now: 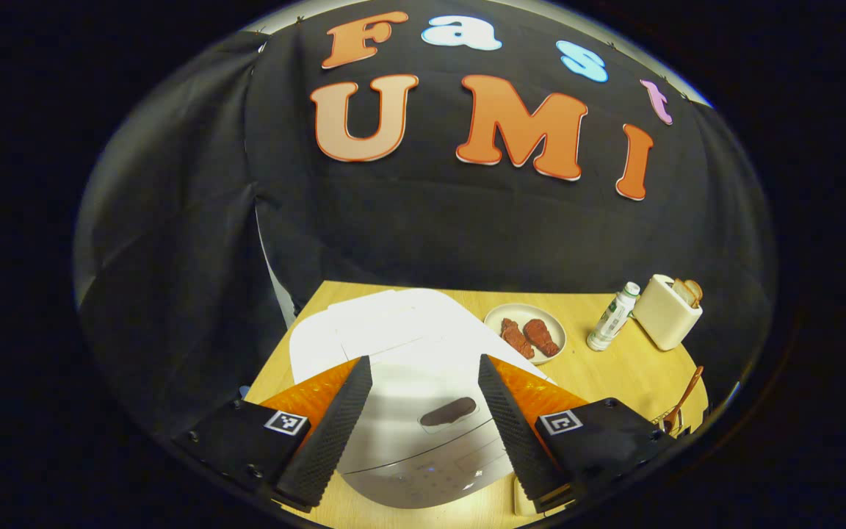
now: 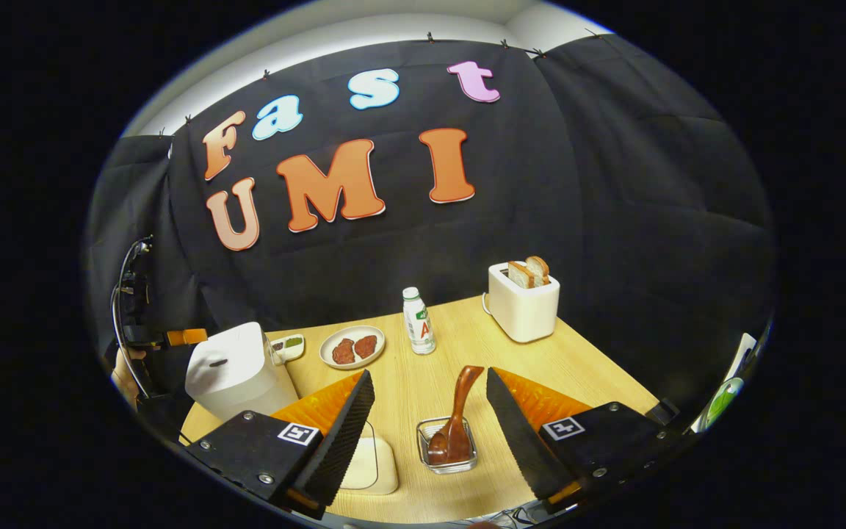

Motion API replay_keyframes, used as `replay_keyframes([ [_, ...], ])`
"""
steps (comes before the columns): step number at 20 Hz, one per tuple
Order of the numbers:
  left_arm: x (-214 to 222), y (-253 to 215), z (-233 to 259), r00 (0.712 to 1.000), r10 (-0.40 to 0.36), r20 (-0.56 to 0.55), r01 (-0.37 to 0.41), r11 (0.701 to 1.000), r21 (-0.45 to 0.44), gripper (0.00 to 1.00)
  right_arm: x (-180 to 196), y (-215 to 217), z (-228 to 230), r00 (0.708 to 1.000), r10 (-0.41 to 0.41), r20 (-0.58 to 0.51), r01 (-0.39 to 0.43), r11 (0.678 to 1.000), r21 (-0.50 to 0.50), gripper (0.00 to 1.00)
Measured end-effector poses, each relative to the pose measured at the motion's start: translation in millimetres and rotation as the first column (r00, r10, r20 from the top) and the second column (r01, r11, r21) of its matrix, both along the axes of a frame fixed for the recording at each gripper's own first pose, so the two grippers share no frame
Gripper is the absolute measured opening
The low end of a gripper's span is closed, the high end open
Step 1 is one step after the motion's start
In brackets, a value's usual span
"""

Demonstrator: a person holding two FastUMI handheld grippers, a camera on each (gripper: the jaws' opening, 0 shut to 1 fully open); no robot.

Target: Close the left gripper, press the button to open the rice cooker; take a wooden spoon from the chopstick holder with the right hand, scoop a spoonful of rice and pour it into the rice cooker, then put the wooden spoon back into the chopstick holder.

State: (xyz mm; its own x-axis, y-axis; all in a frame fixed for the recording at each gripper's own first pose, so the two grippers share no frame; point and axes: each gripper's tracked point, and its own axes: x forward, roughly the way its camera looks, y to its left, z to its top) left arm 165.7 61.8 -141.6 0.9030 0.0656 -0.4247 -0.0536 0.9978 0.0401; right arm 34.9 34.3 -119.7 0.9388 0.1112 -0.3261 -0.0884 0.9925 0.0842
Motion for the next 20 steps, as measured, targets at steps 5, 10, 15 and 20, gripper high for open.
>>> replay_keyframes([
  [5,-21.6,15.1,99.3,0.980,0.003,0.199,-0.005,1.000,0.013,0.99,19.3,24.9,38.6,0.995,0.045,0.085,-0.042,0.998,-0.041,0.95],
  [10,-57.4,24.3,174.0,0.943,0.018,0.333,-0.006,0.999,-0.036,0.99,32.4,36.8,89.2,0.979,0.062,0.192,-0.044,0.994,-0.101,0.95],
  [15,-91.0,35.6,213.8,0.909,0.047,0.414,-0.034,0.999,-0.037,0.99,39.8,42.8,131.4,0.957,0.066,0.281,-0.027,0.990,-0.140,0.95],
  [20,-108.8,45.6,219.9,0.898,0.067,0.434,-0.050,0.997,-0.051,0.99,35.5,50.9,143.0,0.952,0.077,0.295,-0.040,0.991,-0.129,0.95],
])
